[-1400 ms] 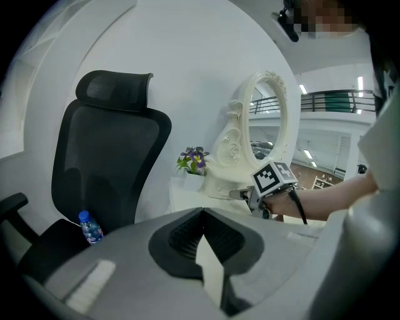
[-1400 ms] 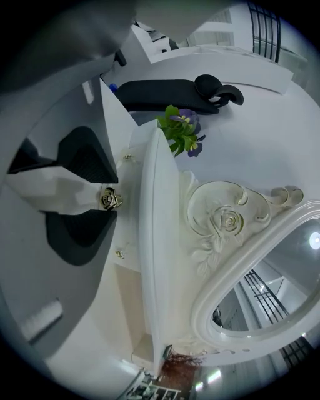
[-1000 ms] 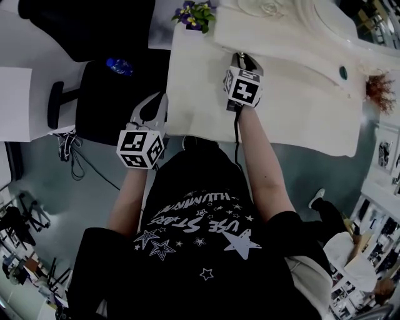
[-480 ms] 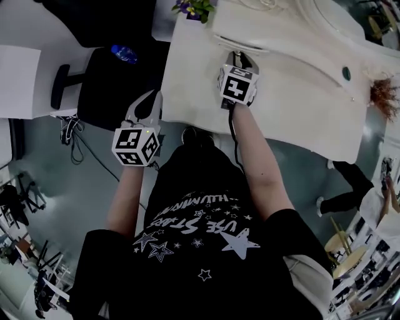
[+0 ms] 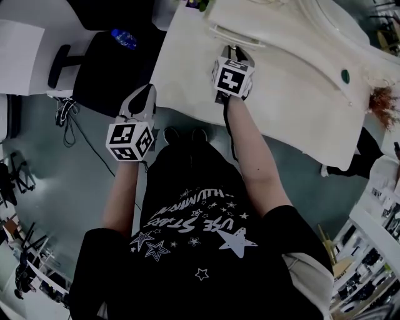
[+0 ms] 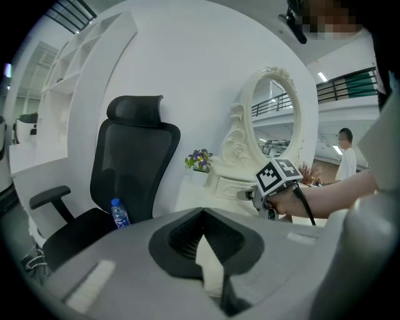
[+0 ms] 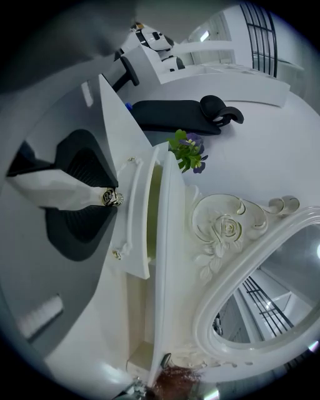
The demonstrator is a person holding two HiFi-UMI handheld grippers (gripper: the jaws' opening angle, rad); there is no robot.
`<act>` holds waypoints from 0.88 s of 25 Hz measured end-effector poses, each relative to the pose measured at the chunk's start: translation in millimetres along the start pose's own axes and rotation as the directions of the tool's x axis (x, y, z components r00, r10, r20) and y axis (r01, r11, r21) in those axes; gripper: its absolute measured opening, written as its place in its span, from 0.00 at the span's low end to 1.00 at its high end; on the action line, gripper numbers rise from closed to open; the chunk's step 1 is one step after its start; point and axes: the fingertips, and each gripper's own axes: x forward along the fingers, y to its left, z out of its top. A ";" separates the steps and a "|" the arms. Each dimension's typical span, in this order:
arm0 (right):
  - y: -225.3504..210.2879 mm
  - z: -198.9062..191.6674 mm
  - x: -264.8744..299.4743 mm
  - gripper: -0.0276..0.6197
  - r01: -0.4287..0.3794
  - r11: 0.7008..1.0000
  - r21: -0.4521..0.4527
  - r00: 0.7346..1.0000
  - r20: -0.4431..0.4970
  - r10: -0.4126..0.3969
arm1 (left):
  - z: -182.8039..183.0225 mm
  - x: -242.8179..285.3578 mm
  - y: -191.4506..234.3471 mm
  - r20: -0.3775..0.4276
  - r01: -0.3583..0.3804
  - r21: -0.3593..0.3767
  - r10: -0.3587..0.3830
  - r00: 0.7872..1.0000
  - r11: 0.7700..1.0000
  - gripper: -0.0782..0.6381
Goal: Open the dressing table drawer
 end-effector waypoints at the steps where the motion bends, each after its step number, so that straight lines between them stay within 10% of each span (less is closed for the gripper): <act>1: -1.0 -0.1 0.0 0.23 0.002 1.000 0.002 1.000 0.001 -0.002 | -0.6 -0.6 -2.2 0.000 -0.002 0.000 0.002 1.000 1.000 0.11; 22: 9.7 -15.7 -19.5 0.23 0.030 0.999 0.011 1.000 0.001 -0.030 | -16.5 -26.8 -5.1 -0.031 0.048 -0.026 -0.049 0.998 0.999 0.11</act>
